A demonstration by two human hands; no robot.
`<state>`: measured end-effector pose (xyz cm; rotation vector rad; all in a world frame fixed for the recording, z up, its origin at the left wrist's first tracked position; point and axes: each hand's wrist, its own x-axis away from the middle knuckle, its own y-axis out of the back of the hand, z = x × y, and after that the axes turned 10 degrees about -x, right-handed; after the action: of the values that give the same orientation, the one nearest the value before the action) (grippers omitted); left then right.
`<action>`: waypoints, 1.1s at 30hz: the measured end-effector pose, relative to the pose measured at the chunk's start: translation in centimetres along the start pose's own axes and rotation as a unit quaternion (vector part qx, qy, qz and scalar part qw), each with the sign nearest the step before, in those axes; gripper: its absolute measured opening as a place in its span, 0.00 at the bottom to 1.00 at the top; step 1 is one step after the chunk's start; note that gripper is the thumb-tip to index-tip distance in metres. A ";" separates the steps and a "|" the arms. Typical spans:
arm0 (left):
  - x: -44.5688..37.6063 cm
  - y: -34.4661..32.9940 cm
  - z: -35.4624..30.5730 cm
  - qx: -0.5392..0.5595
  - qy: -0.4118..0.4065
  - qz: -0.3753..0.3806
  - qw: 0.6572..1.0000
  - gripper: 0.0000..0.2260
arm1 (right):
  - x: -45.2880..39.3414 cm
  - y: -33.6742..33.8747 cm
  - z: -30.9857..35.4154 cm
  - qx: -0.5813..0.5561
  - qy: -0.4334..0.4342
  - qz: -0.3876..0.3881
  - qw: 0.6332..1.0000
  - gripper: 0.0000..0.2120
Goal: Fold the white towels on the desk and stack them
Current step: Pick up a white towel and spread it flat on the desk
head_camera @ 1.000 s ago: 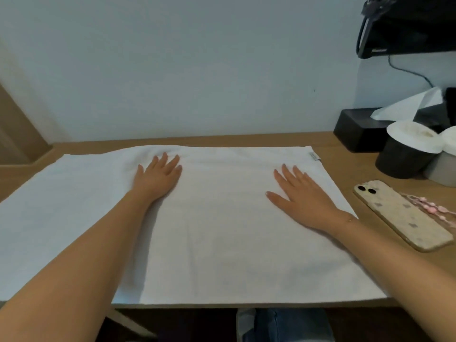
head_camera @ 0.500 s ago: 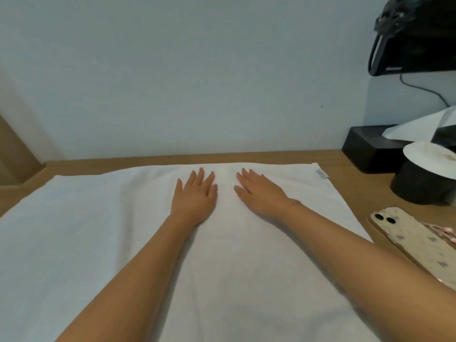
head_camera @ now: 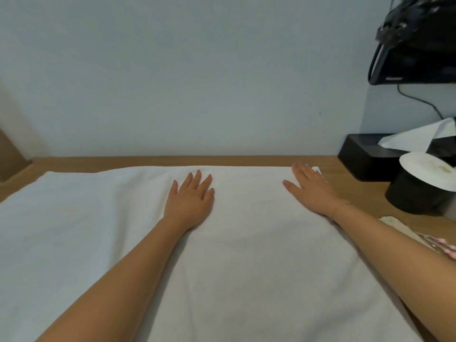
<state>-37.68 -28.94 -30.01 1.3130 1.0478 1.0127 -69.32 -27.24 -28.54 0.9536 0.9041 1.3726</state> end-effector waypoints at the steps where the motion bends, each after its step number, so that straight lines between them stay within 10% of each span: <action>1: 0.1 0.5 -0.1 0.025 -0.002 0.007 1.000 0.24 | 0.1 0.1 0.4 0.006 -0.008 0.001 1.000 0.33; 6: 2.4 4.3 3.3 0.323 0.030 -0.055 0.944 0.18 | -0.4 0.2 6.2 0.108 0.059 -0.054 0.991 0.25; 10: 3.7 5.6 9.4 0.191 0.103 -0.157 0.963 0.16 | -1.4 -2.4 16.6 0.031 0.235 -0.042 0.971 0.21; 16: 4.0 2.2 17.0 0.015 0.186 0.027 0.982 0.25 | -3.1 -9.9 29.0 -0.019 0.248 0.055 0.967 0.27; 33: 2.2 1.2 29.3 -0.054 0.290 -0.021 0.955 0.25 | -4.1 -12.9 28.8 0.015 0.229 0.036 0.973 0.30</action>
<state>-8.71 -33.75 -29.26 0.9112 1.4237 1.4478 -37.87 -31.63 -30.12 0.7038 1.2453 1.6820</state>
